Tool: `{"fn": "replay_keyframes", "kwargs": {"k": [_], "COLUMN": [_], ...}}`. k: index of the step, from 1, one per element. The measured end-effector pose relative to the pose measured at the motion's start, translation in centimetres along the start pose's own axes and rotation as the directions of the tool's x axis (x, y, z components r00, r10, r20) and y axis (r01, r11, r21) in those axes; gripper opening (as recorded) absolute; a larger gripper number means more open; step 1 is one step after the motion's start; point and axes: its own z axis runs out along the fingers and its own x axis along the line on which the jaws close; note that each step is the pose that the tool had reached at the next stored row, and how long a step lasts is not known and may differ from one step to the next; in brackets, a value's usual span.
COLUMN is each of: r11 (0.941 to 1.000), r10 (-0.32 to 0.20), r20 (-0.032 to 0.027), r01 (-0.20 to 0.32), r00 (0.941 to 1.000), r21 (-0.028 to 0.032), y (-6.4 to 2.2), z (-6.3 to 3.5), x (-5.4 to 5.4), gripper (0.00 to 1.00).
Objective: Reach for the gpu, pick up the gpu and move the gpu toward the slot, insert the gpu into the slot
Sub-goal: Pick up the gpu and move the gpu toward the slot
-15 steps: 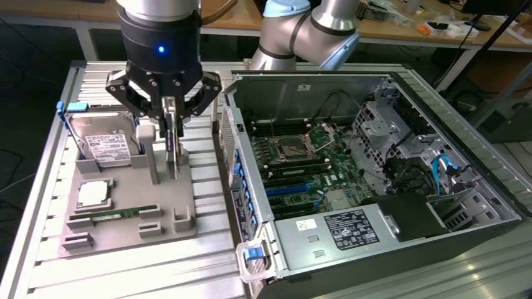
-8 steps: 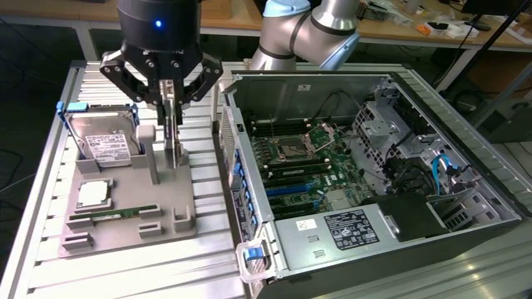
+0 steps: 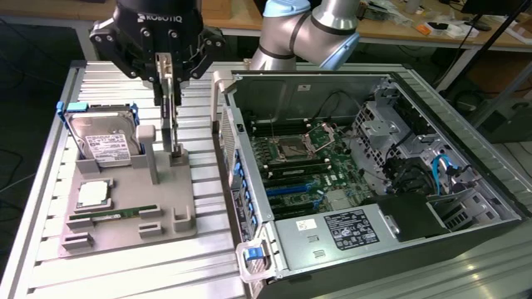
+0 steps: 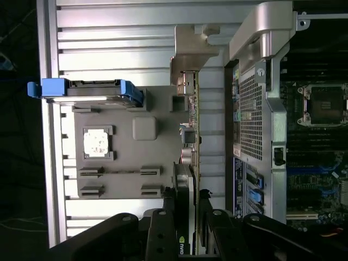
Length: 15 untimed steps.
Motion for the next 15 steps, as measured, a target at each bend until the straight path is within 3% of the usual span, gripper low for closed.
{"fn": "replay_keyframes", "kwargs": {"k": [3,15], "r11": [1.0,1.0], "r10": [0.0,0.0], "r20": [0.0002,-0.0037], "r01": [0.0,0.0], "r00": [1.0,1.0], "r21": [-0.0003,0.0001], "y": [0.01,0.1], "z": [-0.3,-0.32], "x": [-0.2,-3.8], "gripper": [0.27,0.27]}}
